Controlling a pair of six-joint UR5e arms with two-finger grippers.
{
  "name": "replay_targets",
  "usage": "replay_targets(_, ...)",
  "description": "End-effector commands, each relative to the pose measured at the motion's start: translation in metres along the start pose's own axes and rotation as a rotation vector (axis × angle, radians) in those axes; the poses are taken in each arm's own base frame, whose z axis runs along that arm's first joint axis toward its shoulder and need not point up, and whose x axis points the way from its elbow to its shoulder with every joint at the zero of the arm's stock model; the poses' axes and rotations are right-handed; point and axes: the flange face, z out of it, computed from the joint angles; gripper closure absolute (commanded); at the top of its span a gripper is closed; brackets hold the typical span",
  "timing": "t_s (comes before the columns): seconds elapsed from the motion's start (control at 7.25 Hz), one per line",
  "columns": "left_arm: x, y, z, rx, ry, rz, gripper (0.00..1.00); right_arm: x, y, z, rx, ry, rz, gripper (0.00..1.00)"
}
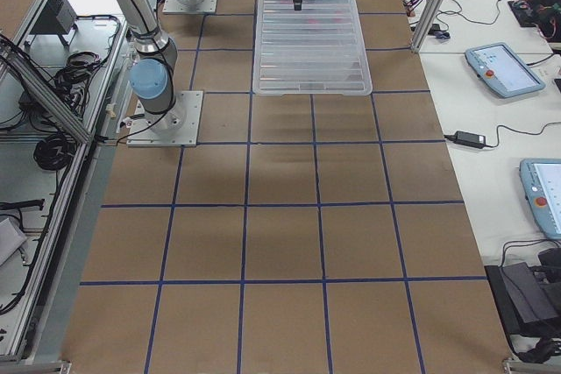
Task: Place red block in blue tray from box
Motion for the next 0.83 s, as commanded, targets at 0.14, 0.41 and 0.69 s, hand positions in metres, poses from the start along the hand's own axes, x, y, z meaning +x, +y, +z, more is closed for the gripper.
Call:
replay_targets(0.14, -0.006, -0.009, -0.076, 0.006, 0.008, 0.017, 1.0, 0.0, 0.001, -0.001, 0.002, 0.0, 0.002, 0.0)
replay_targets(0.41, 0.001, -0.017, -0.122, -0.008, 0.011, 0.026, 1.0, 0.0, 0.0, 0.0, 0.0, -0.001, 0.002, 0.0)
replay_targets(0.69, -0.001, -0.026, -0.196, -0.005, 0.005, 0.02, 1.0, 0.009, -0.005, -0.001, 0.004, 0.004, 0.005, 0.0)
